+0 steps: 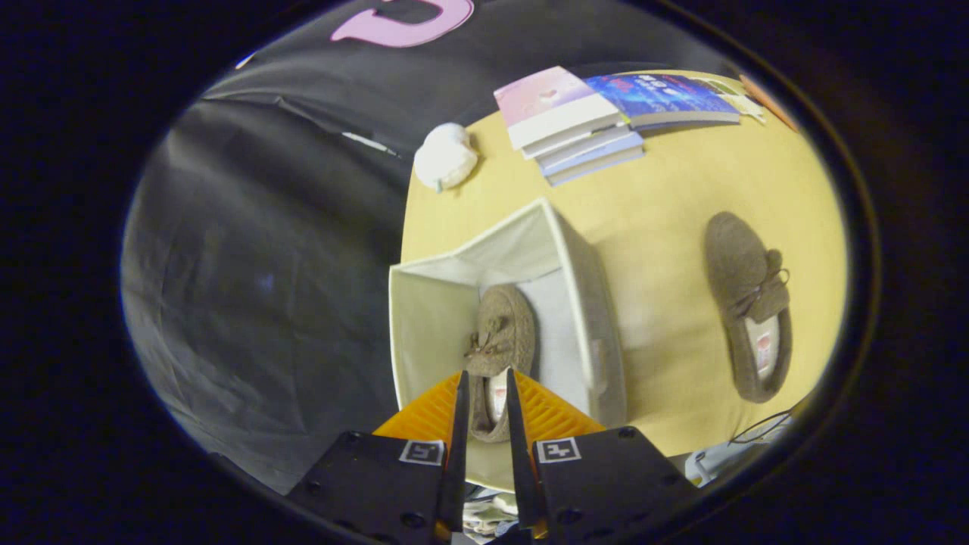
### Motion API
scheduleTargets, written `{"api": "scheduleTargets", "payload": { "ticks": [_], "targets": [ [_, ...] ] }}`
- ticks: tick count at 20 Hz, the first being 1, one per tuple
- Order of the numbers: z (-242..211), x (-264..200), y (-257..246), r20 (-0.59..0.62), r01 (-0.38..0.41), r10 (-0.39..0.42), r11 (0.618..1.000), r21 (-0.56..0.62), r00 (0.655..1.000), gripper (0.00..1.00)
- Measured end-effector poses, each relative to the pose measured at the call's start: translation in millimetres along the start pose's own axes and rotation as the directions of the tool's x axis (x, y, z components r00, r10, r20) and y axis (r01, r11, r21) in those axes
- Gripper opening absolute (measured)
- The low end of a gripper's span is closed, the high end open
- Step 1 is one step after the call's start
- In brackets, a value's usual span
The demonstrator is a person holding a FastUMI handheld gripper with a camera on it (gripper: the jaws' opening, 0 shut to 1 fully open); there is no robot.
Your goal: Open the storage box then place both shoes into the box .Put the left shoe in first, then the right shoe, with the right side of both shoes facing outward in a uniform manner.
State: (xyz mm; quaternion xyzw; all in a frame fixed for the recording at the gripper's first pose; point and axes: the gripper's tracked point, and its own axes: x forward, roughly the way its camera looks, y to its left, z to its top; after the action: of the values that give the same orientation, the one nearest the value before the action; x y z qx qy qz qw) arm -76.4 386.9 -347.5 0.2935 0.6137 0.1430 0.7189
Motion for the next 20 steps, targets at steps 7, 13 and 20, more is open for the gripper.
{"api": "scheduleTargets", "payload": {
  "ticks": [7,13,20],
  "targets": [
    [66,-60,-77,0.123,0.048,-0.055,0.997,0.062,0.991,0.3],
    [71,-74,-168,0.116,0.177,-0.187,0.98,0.087,0.976,0.3],
    [53,-70,-233,0.061,0.276,-0.282,0.957,0.092,0.958,0.3]
  ]
}}
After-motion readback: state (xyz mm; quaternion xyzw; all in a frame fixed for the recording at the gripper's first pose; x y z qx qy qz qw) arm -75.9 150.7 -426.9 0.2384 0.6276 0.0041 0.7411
